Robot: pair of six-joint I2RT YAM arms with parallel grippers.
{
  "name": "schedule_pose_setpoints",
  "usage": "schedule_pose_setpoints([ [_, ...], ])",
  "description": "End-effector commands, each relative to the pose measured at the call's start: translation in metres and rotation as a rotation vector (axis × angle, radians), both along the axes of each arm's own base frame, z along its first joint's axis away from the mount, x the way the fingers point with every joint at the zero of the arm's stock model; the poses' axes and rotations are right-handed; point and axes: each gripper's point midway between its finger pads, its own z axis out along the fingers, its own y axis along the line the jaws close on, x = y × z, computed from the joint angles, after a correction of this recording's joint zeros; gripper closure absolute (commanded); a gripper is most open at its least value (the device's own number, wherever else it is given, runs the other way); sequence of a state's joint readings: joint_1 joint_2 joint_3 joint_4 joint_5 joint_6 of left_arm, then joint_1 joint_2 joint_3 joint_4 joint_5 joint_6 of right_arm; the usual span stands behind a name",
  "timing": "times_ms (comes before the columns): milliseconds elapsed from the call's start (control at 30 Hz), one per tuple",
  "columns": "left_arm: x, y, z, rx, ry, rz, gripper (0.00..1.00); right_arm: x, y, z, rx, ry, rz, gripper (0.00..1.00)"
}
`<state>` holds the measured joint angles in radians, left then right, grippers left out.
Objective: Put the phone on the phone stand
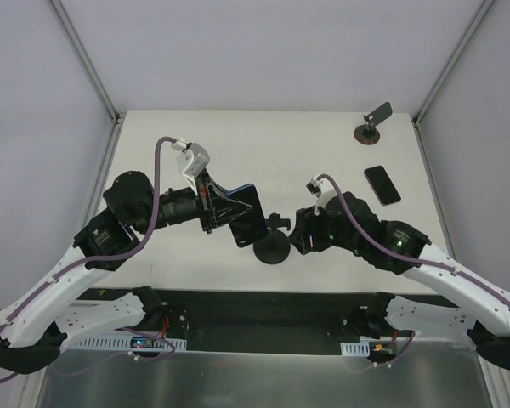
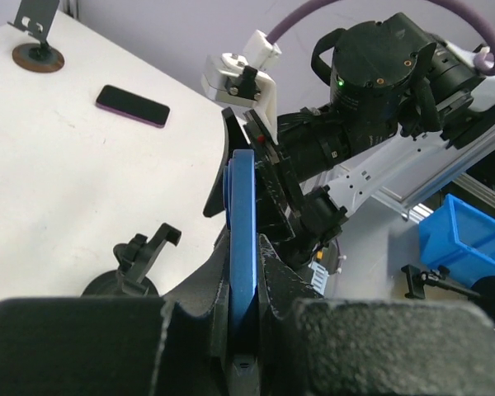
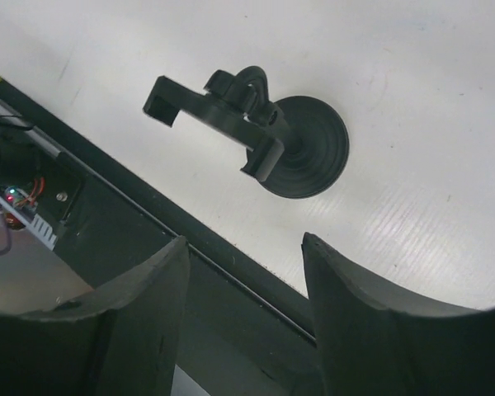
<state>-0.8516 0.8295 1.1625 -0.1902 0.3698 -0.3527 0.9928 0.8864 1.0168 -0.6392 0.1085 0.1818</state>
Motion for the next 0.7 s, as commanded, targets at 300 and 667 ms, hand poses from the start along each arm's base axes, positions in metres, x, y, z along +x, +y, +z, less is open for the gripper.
schedule_pose_setpoints([
  [300, -0.003, -0.009, -0.001, -0.010, -0.018, -0.044, 1.00, 0.034, 0.026, 0.001, -0.057, -0.023, -0.101, 0.49],
  [667, -0.012, -0.027, -0.015, -0.031, 0.020, -0.147, 1.00, 0.045, 0.033, -0.003, -0.101, -0.041, -0.099, 0.65],
])
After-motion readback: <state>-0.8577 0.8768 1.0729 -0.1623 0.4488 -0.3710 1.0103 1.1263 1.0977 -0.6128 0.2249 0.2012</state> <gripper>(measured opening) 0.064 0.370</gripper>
